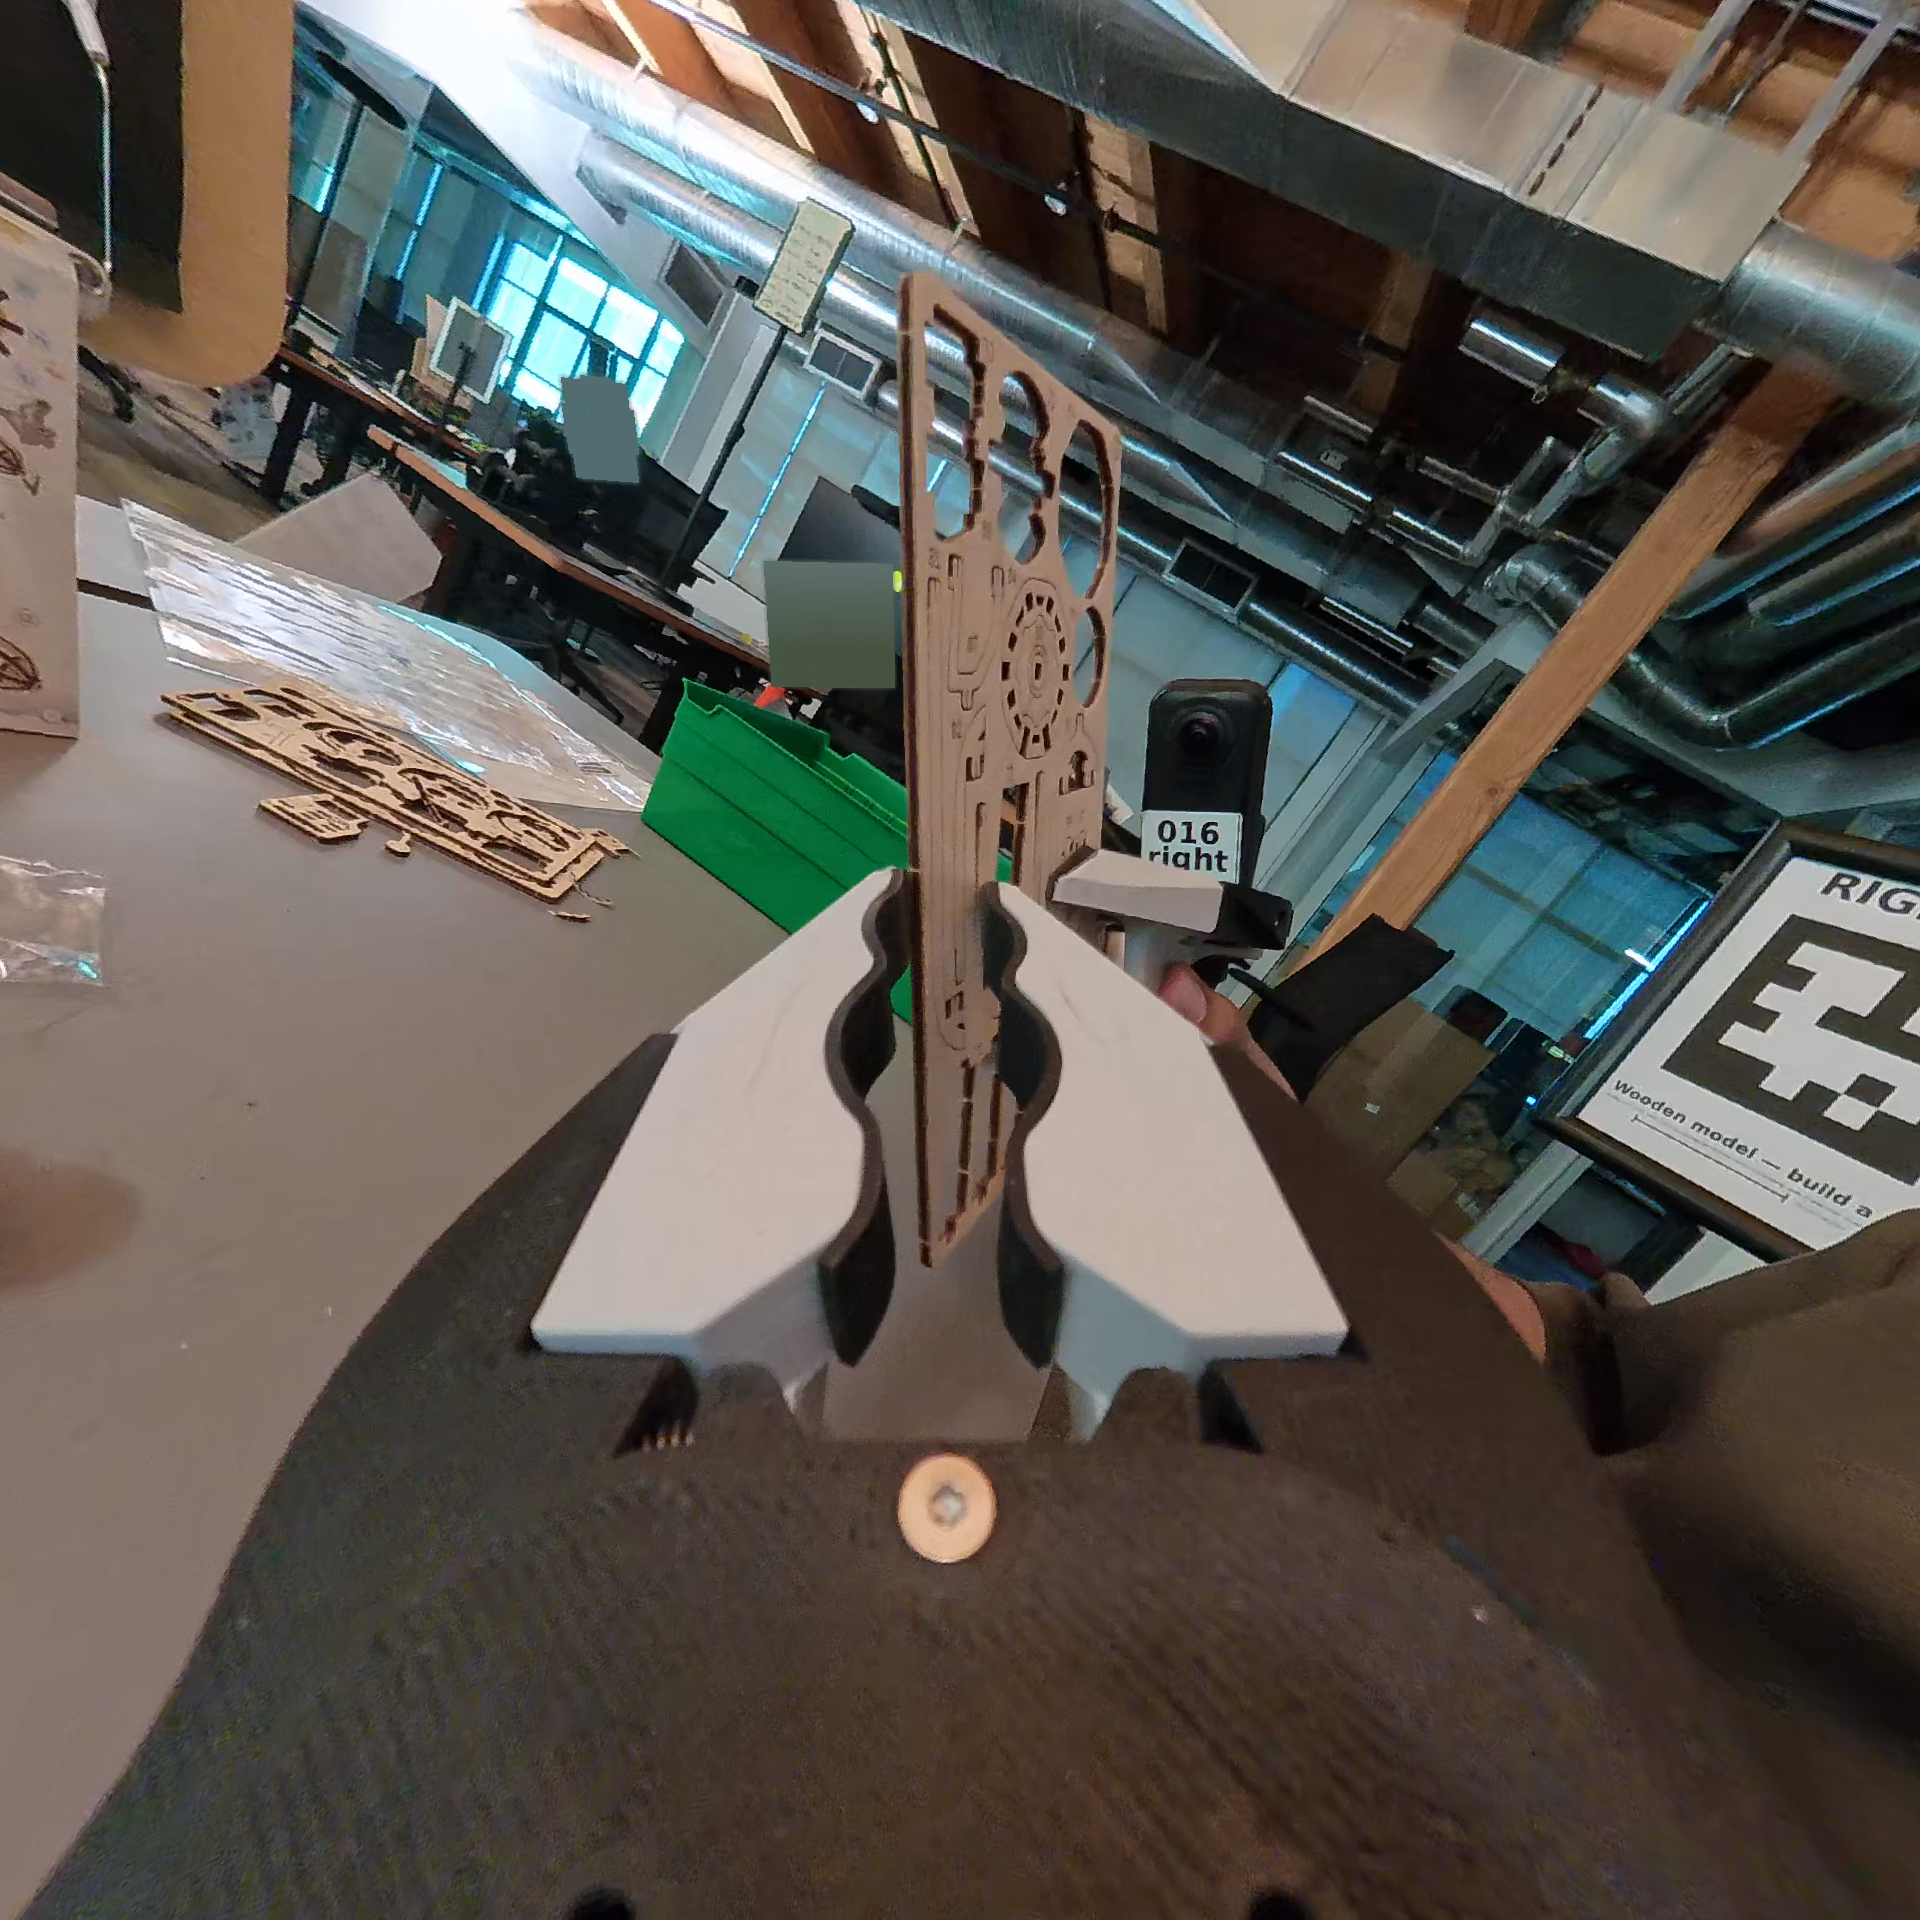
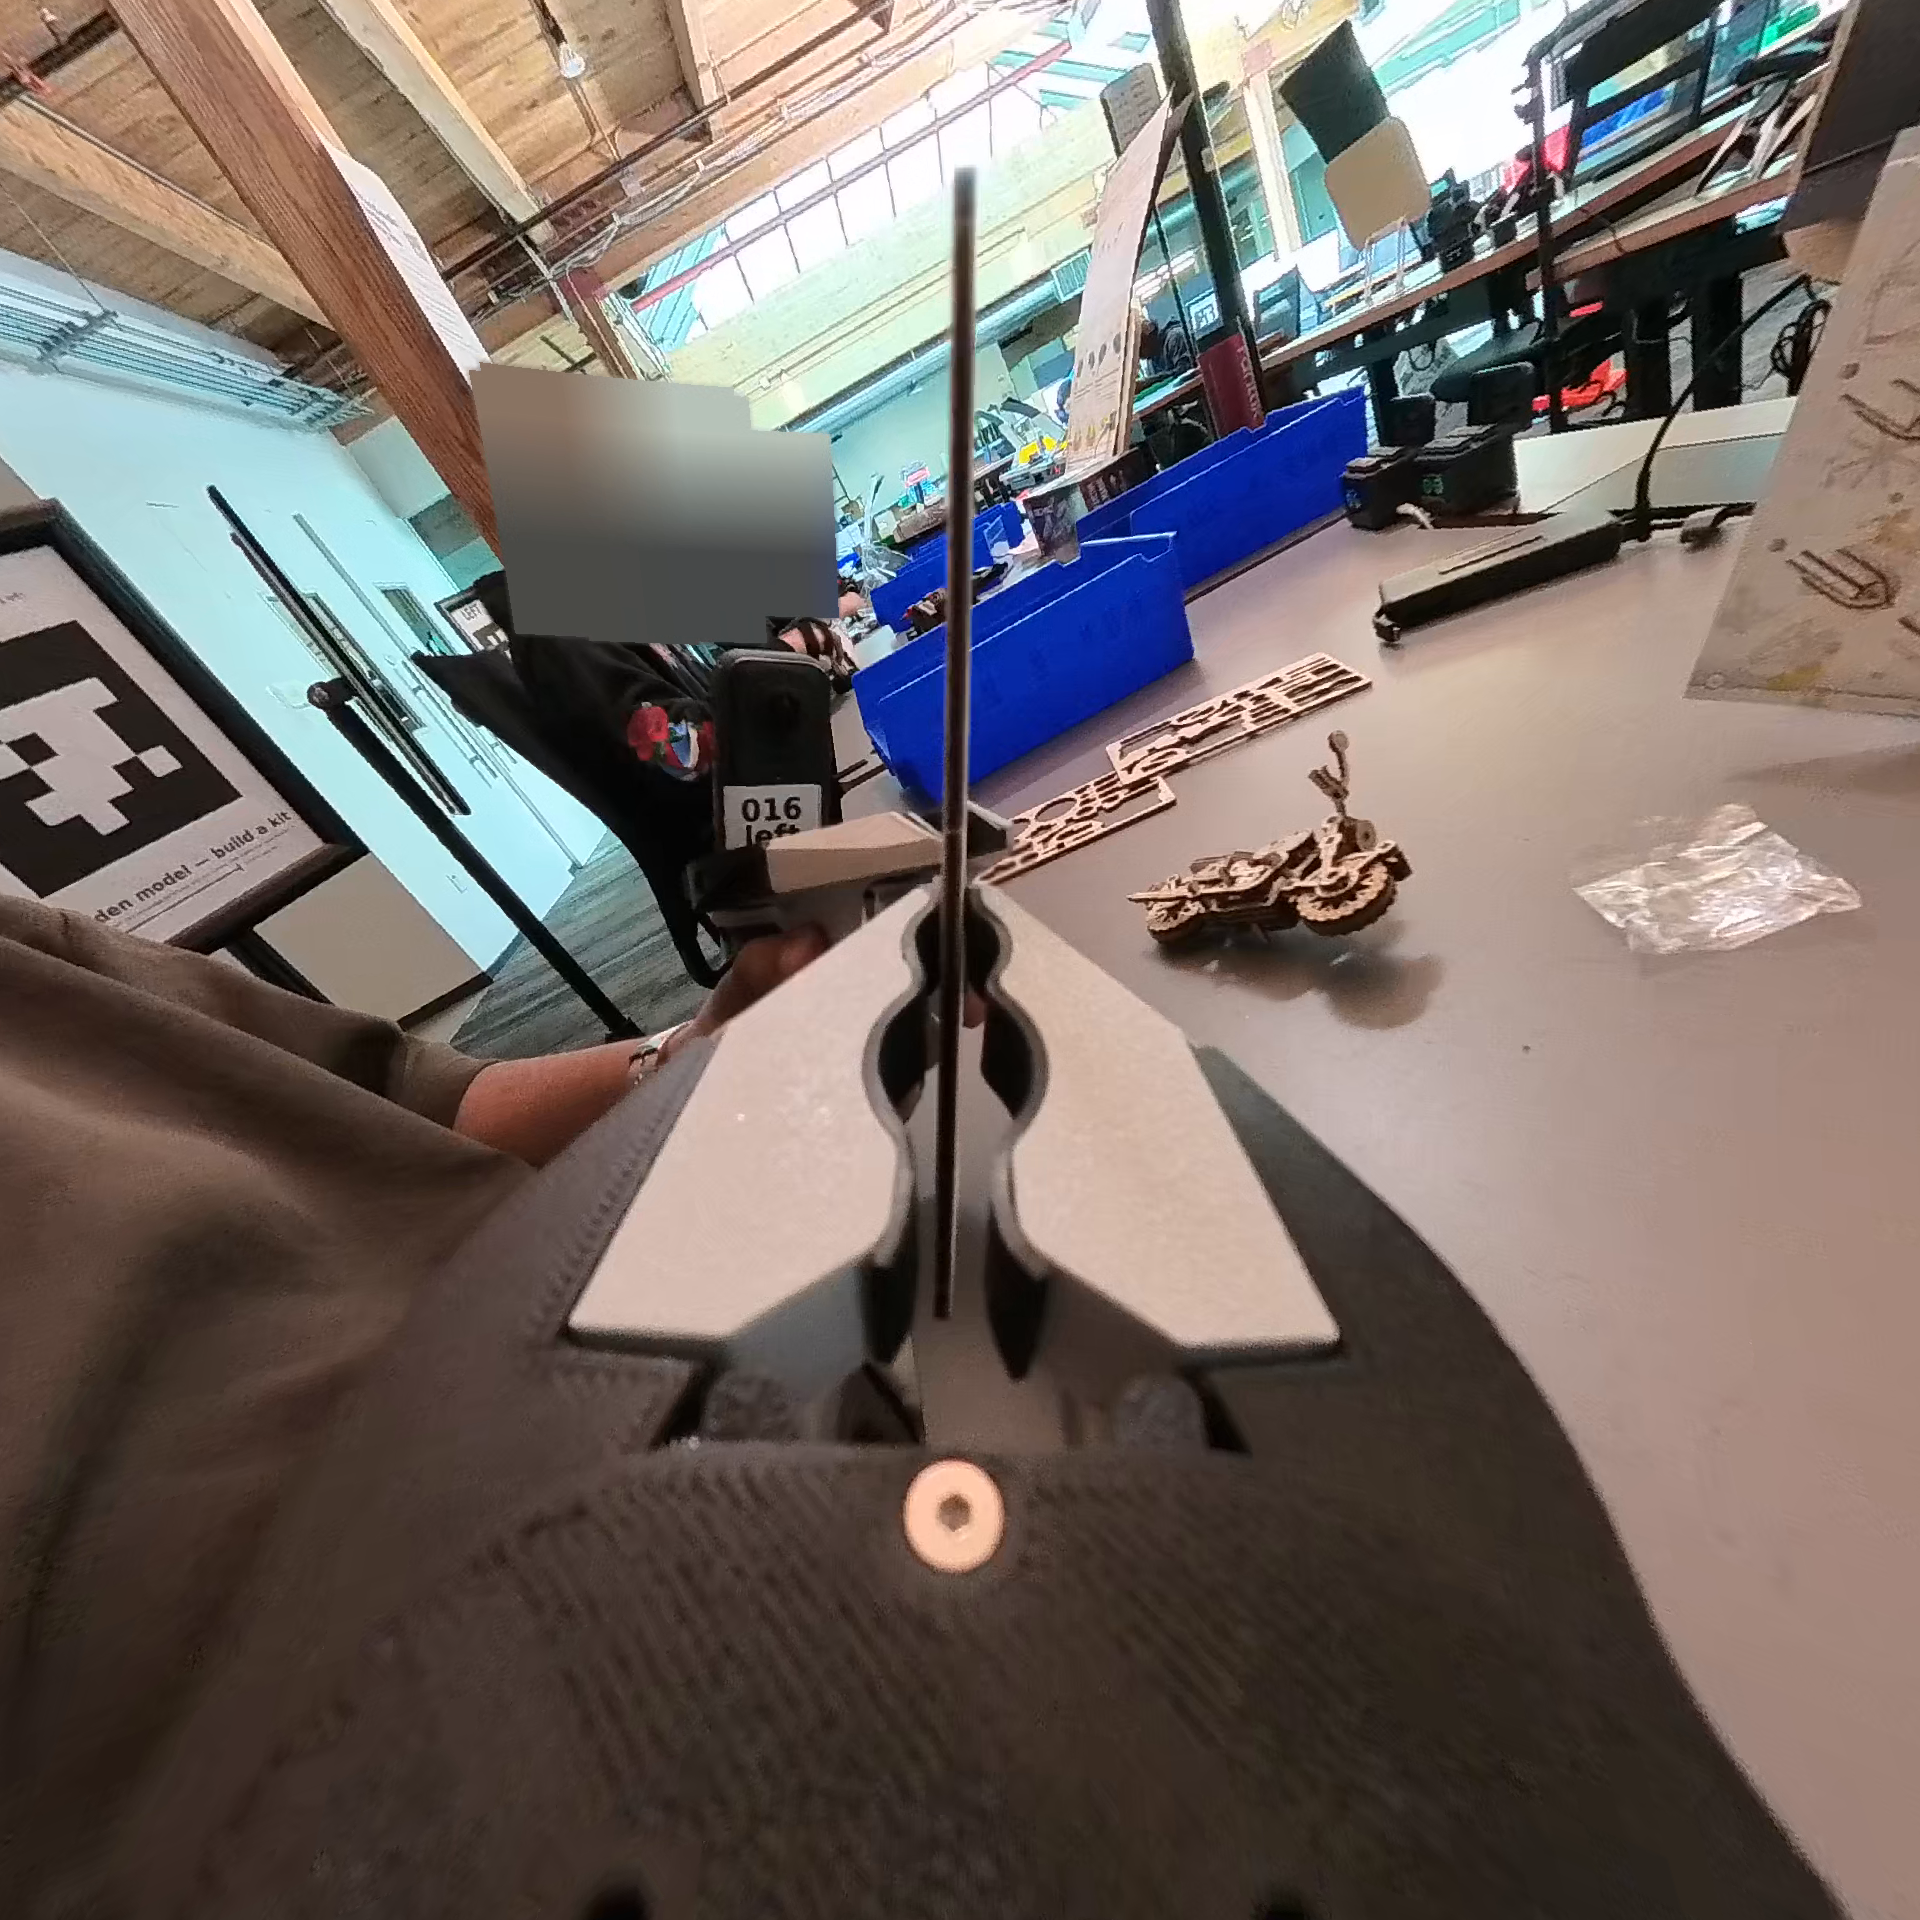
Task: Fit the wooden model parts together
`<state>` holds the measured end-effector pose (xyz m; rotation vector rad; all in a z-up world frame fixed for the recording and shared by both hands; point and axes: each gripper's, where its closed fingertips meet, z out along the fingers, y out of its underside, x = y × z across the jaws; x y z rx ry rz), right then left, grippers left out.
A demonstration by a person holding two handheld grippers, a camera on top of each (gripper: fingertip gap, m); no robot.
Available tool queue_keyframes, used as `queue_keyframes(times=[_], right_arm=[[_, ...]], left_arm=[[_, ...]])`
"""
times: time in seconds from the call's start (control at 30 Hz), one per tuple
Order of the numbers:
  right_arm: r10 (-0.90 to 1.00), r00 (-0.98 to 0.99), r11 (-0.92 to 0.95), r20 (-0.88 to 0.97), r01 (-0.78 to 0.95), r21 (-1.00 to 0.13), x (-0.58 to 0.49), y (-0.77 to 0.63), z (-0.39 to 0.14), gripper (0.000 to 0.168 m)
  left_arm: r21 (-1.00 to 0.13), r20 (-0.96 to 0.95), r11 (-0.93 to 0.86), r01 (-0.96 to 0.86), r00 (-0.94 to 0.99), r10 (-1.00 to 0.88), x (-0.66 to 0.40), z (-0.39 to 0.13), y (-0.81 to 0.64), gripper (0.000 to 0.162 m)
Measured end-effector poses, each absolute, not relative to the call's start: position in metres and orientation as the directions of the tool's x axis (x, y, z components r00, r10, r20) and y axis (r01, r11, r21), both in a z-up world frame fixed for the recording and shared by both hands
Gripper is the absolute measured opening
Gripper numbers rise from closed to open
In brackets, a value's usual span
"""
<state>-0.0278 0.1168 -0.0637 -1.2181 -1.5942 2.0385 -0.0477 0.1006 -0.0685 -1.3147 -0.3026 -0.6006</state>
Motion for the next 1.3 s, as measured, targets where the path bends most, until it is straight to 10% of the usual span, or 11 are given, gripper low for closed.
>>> queue_keyframes(times=[0.6,1.3], right_arm=[[0.808,-0.538,-0.156,-0.242,0.202,-0.967,-0.03,0.117,-0.07,0.001],[0.662,-0.588,-0.442,-0.466,0.196,-0.875,-0.026,0.131,-0.049,0.0]], left_arm=[[-0.904,0.413,0.094,0.418,0.908,-0.066,-0.054,-0.082,0.106,0.014],[-0.8,0.557,0.066,0.596,0.78,-0.287,-0.029,-0.077,0.111,0.01]])
